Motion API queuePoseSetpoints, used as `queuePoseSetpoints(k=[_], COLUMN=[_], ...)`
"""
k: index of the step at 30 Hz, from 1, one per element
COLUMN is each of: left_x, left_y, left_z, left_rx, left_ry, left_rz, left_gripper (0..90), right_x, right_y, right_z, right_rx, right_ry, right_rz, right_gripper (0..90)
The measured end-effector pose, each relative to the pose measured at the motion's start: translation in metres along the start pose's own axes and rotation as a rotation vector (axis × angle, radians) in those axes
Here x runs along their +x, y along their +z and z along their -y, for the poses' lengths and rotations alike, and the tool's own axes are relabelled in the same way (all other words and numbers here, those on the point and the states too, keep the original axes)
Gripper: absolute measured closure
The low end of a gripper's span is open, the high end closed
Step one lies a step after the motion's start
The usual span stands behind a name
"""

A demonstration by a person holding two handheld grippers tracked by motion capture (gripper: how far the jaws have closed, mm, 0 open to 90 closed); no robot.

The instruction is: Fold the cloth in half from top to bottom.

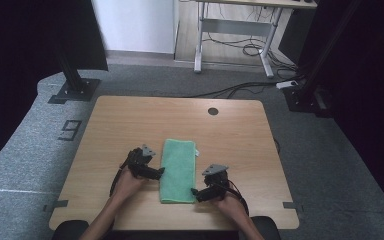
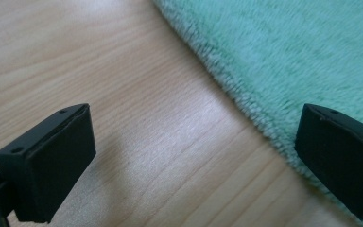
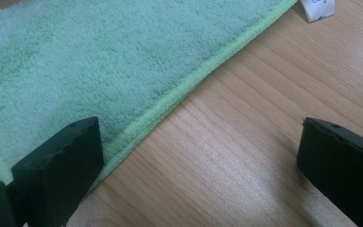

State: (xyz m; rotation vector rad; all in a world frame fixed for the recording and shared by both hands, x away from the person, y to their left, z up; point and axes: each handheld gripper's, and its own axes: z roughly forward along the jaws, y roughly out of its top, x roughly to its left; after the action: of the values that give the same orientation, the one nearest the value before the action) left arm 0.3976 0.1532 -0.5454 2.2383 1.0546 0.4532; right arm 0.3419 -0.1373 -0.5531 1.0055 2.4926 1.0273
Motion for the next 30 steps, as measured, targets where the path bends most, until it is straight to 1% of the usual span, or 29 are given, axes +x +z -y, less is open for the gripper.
queuePoseSetpoints(k=[3, 4, 5, 9, 15, 18, 23, 24, 26, 30], left_x=[0.003, 0.004, 0.006, 0.006, 0.006, 0.006, 0.006, 0.006, 0.006, 0.006], left_y=[0.002, 0.002, 0.003, 0.003, 0.003, 0.003, 0.003, 0.003, 0.003, 0.002], left_z=[0.002, 0.003, 0.003, 0.003, 0.003, 0.003, 0.003, 0.003, 0.003, 0.004], left_rx=[-0.011, -0.009, -0.009, -0.008, -0.007, -0.007, -0.007, -0.007, -0.007, -0.008], left_ry=[-0.013, -0.021, -0.038, -0.039, -0.039, -0.039, -0.04, -0.04, -0.041, -0.041], left_rz=[0.023, 0.034, 0.046, 0.046, 0.048, 0.048, 0.047, 0.046, 0.046, 0.046], left_gripper=[0.0, 0.0, 0.0, 0.0, 0.0, 0.0, 0.0, 0.0, 0.0, 0.0], right_x=[0.0, 0.0, 0.0, 0.0, -0.004, -0.007, -0.019, -0.021, -0.03, -0.041], right_y=[0.0, 0.0, 0.0, 0.0, 0.0, -0.001, -0.001, 0.0, 0.002, 0.009], right_z=[0.0, 0.0, 0.0, 0.0, -0.003, -0.007, -0.018, -0.02, -0.025, -0.036], right_rx=[-0.003, -0.003, -0.004, 0.001, 0.009, 0.004, -0.019, -0.022, -0.037, -0.05], right_ry=[0.002, 0.002, 0.002, 0.001, -0.004, -0.014, 0.004, 0.013, 0.034, 0.066], right_rz=[0.001, 0.001, 0.001, -0.001, -0.022, -0.014, -0.016, -0.022, -0.053, -0.059], right_gripper=[0.7, 0.6, 0.7, 1.0, 1.3, 2.0, 3.7, 5.0, 10.2, 13.4])
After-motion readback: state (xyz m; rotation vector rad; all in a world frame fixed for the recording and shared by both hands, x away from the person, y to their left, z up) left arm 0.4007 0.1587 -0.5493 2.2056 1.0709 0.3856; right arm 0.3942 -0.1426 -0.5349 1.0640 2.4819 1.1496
